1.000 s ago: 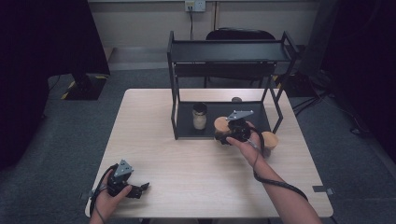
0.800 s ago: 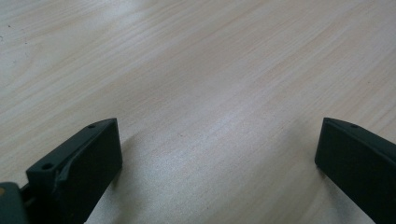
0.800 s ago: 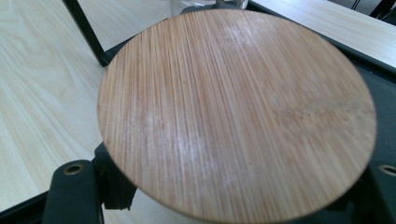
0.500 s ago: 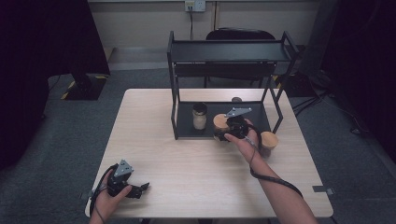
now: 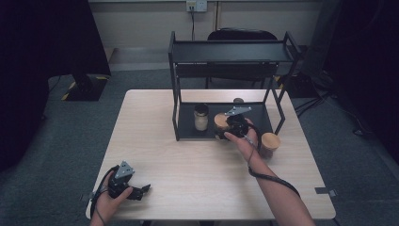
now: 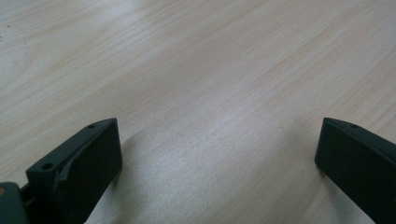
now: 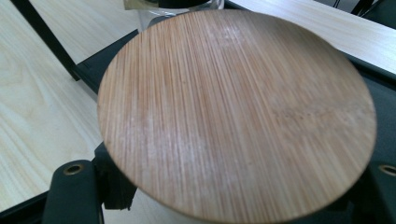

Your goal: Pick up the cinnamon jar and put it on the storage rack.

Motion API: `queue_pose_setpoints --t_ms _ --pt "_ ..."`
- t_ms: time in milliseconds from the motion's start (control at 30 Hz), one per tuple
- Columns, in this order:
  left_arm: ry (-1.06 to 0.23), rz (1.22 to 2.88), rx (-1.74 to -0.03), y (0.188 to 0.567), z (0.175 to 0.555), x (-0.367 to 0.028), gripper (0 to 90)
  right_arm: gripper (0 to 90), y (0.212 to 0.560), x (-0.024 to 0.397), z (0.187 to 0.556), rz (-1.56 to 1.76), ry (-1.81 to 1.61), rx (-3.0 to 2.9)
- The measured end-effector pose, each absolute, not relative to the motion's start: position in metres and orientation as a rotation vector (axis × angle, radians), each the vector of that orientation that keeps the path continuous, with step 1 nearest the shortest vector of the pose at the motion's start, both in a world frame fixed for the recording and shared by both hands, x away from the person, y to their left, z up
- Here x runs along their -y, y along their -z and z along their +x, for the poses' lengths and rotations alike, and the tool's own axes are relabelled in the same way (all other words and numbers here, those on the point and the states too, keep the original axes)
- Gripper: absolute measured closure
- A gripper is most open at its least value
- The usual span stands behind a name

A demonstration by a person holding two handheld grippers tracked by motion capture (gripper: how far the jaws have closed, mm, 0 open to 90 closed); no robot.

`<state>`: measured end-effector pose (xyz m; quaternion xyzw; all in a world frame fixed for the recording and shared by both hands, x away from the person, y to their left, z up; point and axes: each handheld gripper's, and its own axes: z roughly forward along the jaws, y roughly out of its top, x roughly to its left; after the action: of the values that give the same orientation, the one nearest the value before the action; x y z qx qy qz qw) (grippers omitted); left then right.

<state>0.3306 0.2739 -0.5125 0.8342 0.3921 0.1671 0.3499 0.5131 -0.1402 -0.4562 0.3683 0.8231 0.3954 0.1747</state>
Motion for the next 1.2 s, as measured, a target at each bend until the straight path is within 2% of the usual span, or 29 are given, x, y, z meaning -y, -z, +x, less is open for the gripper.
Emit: queue_pose_setpoints --t_ms 1200 --pt "-0.433 2.161 -1.015 0.512 0.331 -0.274 0.2 24.8 0.462 0.137 0.544 1.122 -1.086 -2.258"
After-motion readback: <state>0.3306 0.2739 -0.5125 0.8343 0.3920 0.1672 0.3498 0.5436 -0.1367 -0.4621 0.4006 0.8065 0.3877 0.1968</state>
